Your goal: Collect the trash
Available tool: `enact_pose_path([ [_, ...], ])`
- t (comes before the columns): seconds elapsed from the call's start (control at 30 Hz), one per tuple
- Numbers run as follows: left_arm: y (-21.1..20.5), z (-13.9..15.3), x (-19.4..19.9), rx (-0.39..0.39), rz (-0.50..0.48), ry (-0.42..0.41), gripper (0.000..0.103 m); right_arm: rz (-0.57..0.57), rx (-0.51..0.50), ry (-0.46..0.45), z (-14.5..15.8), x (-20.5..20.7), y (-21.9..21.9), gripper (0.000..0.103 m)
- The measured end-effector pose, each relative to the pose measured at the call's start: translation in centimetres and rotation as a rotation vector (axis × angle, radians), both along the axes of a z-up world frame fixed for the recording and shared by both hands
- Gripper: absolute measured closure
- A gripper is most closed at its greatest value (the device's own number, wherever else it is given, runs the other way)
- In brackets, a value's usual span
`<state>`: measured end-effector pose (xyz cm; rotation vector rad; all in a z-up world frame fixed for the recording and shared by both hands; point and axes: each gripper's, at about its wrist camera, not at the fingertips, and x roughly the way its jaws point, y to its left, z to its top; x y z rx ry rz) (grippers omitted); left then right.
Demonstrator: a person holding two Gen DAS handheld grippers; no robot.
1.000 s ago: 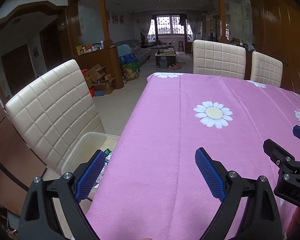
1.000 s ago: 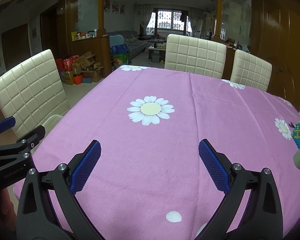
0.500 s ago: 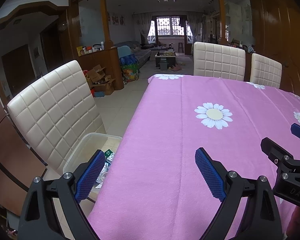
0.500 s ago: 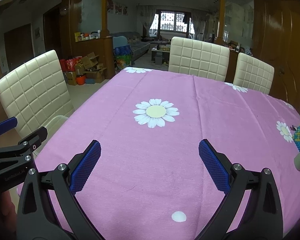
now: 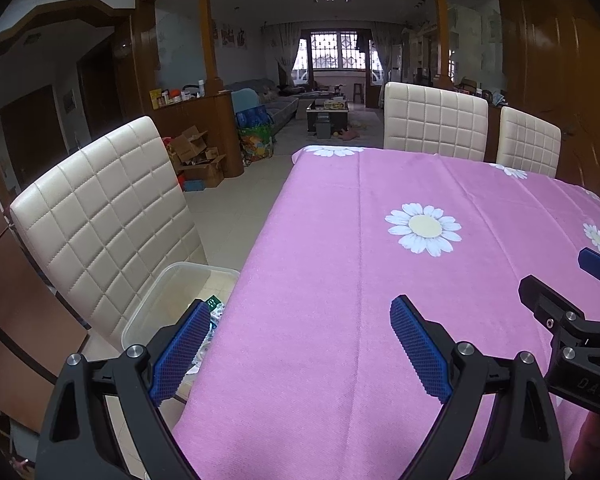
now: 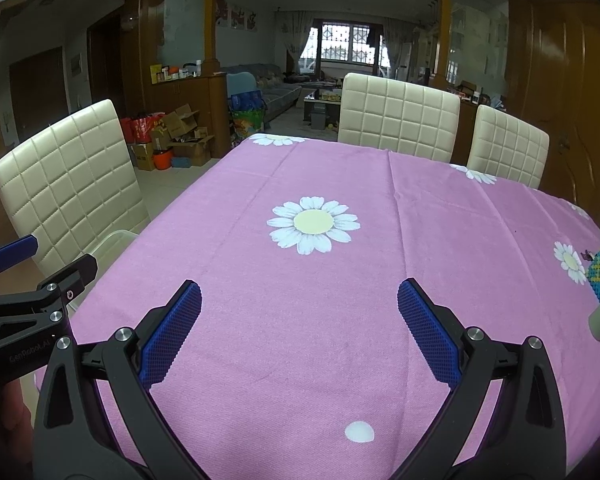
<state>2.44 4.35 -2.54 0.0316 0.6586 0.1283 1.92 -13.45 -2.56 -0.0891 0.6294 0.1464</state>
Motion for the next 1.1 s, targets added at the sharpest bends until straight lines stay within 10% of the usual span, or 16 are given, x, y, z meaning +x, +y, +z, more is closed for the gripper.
enact_pose_path([
  [1.1,-0.36,-0.21,0.17,0.007,-0.001,0.012,0.014,0.003,0.0,0.001,-0.11,-0.05,0.11,0.006],
])
